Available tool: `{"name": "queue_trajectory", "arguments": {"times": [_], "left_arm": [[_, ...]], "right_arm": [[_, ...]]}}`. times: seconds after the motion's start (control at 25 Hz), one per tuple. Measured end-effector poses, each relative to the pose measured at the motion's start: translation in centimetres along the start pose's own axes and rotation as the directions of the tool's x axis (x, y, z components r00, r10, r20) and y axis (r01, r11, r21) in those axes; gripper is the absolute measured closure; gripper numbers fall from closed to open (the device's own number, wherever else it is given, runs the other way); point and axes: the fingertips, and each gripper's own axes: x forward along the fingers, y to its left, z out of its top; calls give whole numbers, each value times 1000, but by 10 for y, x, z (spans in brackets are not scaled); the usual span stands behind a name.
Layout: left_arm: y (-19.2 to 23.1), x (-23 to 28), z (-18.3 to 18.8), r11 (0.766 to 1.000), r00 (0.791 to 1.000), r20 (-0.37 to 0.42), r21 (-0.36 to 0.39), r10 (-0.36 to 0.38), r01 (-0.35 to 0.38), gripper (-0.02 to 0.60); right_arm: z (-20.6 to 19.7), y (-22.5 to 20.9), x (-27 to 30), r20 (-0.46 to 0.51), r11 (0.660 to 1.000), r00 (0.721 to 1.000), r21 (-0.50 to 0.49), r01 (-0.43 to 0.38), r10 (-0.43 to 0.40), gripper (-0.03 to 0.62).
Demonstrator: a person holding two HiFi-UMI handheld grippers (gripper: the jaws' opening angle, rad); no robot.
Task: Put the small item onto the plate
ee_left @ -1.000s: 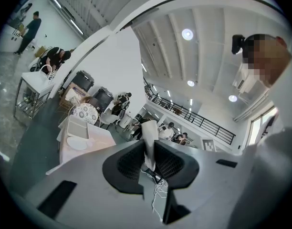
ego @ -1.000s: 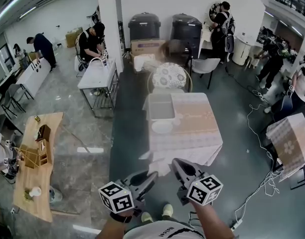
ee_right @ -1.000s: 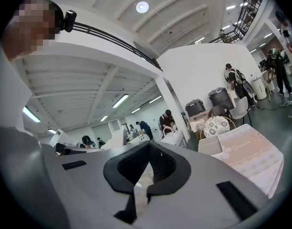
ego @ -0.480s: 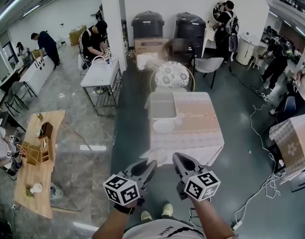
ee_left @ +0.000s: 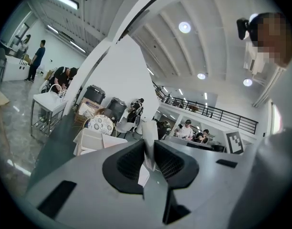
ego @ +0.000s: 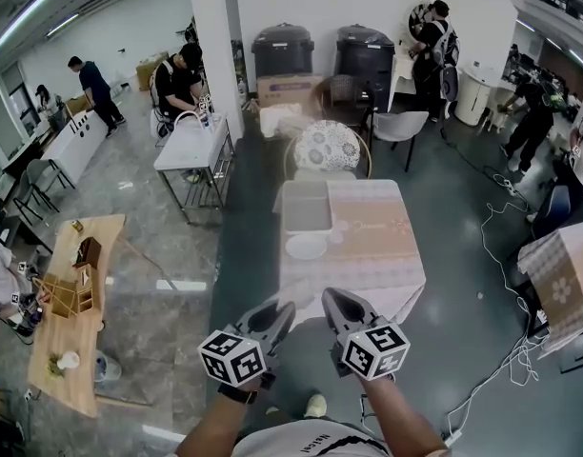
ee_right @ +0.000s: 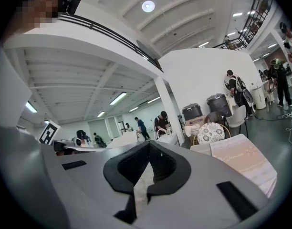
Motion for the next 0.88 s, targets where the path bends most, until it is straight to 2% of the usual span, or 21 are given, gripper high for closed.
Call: {"name": "queue_trajectory", "arguments": {"times": [0.44, 0.88], "left_arm": [[9, 37, -6, 999, 999, -16, 13, 52, -51, 514], [70, 96, 7, 998, 998, -35, 45, 49, -48, 514]], "right_arm": [[5, -34, 6, 12, 1000, 1000, 7, 0, 0, 580], [5, -87, 69, 4, 997, 997, -1, 75, -75, 580]]}}
